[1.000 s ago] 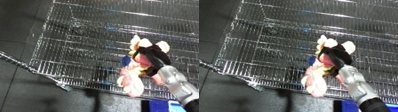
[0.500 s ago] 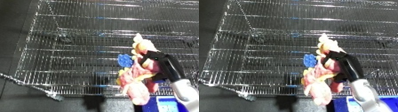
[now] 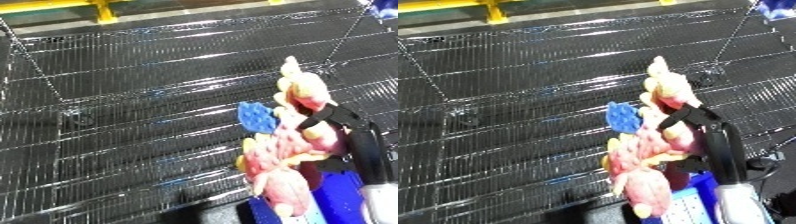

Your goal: Pick up the object and place it into the box

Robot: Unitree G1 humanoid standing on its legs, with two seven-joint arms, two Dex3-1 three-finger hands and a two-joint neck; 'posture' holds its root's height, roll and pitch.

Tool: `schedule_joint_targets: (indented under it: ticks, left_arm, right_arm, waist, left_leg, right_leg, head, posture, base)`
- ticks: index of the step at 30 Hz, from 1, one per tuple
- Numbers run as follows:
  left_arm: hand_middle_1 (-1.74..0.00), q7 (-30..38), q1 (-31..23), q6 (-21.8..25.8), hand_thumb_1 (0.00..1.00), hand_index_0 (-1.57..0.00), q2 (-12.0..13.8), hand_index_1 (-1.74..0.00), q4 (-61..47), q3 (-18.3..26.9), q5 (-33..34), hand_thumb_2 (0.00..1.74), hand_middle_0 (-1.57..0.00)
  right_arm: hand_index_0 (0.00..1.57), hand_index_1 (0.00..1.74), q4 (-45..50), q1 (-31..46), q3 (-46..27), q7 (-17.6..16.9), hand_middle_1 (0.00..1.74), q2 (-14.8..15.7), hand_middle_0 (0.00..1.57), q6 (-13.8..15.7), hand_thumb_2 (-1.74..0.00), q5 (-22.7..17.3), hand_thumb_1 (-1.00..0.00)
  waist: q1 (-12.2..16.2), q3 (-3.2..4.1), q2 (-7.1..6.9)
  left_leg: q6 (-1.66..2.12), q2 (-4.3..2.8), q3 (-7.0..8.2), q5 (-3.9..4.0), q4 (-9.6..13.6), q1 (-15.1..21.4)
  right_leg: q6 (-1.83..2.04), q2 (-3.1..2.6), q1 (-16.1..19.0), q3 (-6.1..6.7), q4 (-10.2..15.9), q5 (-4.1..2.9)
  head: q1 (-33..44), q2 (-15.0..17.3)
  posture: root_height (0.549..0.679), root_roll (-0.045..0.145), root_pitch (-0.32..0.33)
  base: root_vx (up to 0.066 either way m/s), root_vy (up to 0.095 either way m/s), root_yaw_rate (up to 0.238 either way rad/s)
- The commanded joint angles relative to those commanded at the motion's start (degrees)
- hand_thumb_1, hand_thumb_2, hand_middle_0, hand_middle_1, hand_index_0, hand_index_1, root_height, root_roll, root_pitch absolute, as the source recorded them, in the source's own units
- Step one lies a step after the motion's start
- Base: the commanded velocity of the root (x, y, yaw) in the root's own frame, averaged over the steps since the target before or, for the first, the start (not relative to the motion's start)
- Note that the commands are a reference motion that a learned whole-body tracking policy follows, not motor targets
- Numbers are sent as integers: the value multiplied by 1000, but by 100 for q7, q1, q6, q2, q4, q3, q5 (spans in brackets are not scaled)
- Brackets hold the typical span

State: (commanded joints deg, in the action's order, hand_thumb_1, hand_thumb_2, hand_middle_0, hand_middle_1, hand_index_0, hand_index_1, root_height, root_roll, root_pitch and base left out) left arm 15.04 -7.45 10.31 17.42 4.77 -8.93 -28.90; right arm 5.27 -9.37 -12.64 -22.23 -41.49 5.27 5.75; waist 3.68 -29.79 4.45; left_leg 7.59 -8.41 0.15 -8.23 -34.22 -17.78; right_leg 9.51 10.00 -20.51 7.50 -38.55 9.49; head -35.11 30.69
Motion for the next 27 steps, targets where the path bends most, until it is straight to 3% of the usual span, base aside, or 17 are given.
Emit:
schedule_joint_targets:
  ticks: [7,16,22,27]
  left_arm:
    - [-1740,19,-12,-75,1000,-1570,-125,-1740,141,-37,61,1740,-1570]
    - [-1740,-63,4,42,1000,-1570,-132,-1740,319,-193,63,1740,-1570]
    - [-1740,-117,54,121,1000,-1570,-114,-1740,385,-314,-5,1740,-1570]
    - [-1740,-169,75,186,1000,-1570,-72,-1740,435,-386,-48,1740,-1570]
  right_arm:
    - [1570,1740,-130,1176,-974,-386,1740,706,1570,113,-1740,-248,-1000]
    - [1570,1740,-965,1546,-1751,-862,1740,1161,1570,666,-1740,-1378,-1000]
    - [1099,1218,-1430,1486,-2010,-999,1218,1202,1099,995,-1218,-1995,-700]
    - [706,783,-1925,1361,-2201,-1120,783,1175,706,1189,-783,-2452,-450]
  waist:
    - [481,0,14]
    - [1070,9,185]
    - [1350,46,332]
    - [1425,89,432]
  left_leg:
    - [-21,-78,166,-93,24,295]
    - [-9,-123,501,-171,98,579]
    - [9,-101,680,-148,244,685]
    - [24,-83,744,-126,339,725]
  right_leg:
    - [7,-69,209,99,141,-9]
    - [11,-137,311,284,359,-93]
    - [2,-160,322,396,516,-143]
    - [-1,-148,347,412,606,-159]
  head:
    - [-323,635]
    - [-684,739]
    - [-768,719]
    - [-797,688]
  posture:
    - [627,65,-197]
    - [631,79,-205]
    - [634,90,-194]
    - [637,93,-187]
  base:
    - [10,4,-169]
    - [5,30,-231]
    - [0,41,-181]
    - [0,18,-40]
